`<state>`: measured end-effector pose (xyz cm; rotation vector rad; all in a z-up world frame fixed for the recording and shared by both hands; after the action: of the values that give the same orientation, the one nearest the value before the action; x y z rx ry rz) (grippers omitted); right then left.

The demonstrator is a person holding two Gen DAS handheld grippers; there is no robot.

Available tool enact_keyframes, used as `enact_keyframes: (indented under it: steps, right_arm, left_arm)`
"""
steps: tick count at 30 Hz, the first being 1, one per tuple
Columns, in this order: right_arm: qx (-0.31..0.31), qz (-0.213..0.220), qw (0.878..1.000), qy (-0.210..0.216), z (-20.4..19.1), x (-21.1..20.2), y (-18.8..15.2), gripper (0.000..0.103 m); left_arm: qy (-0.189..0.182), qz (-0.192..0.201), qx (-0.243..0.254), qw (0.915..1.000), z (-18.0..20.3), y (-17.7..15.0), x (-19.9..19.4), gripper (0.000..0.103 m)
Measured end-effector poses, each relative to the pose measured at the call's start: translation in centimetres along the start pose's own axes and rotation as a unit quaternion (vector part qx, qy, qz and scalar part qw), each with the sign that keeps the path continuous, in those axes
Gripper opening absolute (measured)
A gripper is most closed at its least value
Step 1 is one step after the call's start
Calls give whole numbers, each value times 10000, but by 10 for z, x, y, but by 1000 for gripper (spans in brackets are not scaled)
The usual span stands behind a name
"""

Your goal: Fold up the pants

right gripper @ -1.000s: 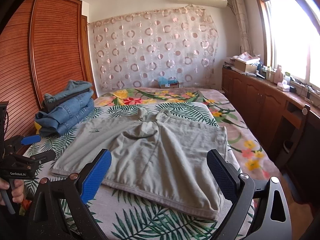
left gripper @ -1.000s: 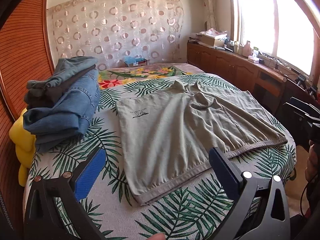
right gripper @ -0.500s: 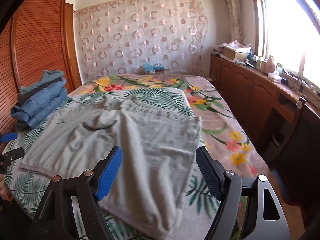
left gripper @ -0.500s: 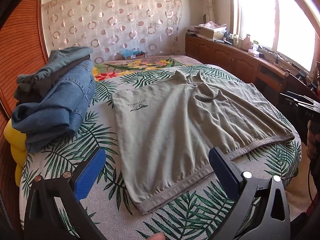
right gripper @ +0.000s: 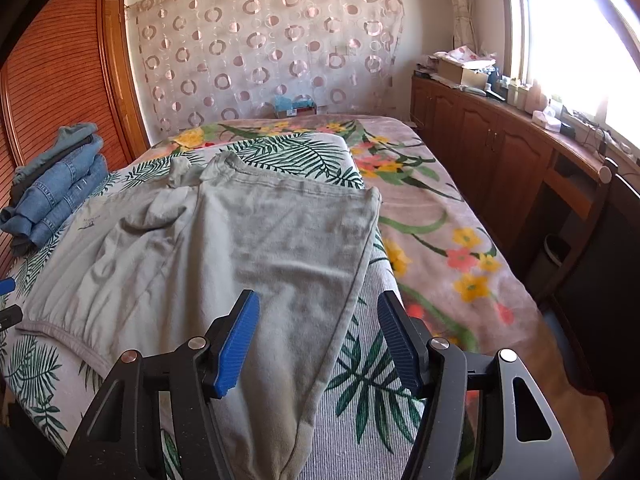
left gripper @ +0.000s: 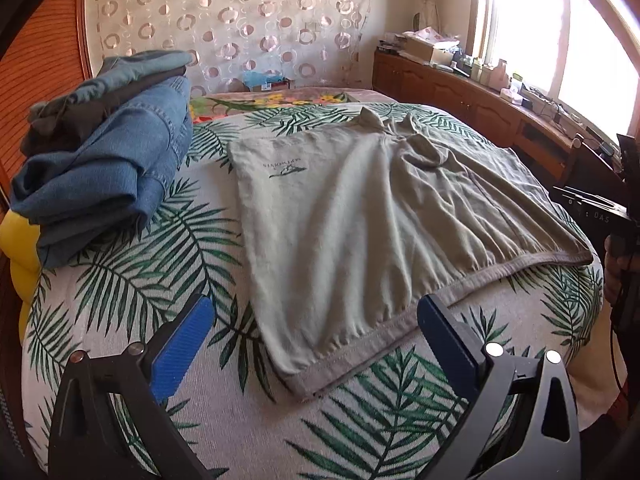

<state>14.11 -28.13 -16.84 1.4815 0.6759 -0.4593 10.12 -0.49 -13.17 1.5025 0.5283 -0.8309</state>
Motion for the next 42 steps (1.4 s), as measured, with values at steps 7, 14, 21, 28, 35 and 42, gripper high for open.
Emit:
enact_keyframes:
  steps: [7,14,21,28,35,42]
  right_arm:
    - [-38,135,9998,169,-9,-16,2,64]
    - [-245,110,9994,217,-14,-19,-3,64]
    - [-281,-85,9995,72,23,14,39,43]
    - [-8,-560,9984,116,50,52,73,31]
    - [157,-810,9963,257,58,66,90,5]
    - [88,-545,9984,-107,61,58,98,2]
  left_arm:
    - [-260,-105,-295,9992,-14,-17,-7,79]
    - [-225,-204,-200,9993,-12,-27,-3,52]
    - [-218,-207,-178,9994,-11,-26,-3,52]
    - [-230,-204,-141,9994,-13,-25,-2,52]
    - [-212,-192,-111,9995,-12,-27,-2,52]
    - [-200,-184,-99,9996,-11,-28,-2,52]
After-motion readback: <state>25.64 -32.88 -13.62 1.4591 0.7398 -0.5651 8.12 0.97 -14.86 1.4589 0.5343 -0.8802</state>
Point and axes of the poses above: each gripper's, at about its wrist camera, not at the fingertips, and x roughly the way its jaws point, z to its right, y to its top, the point moved 3 cm from there along x, roughly the way its jaws point, and after that the axes turned 4 degrees about -z, right-handed, at the moved point
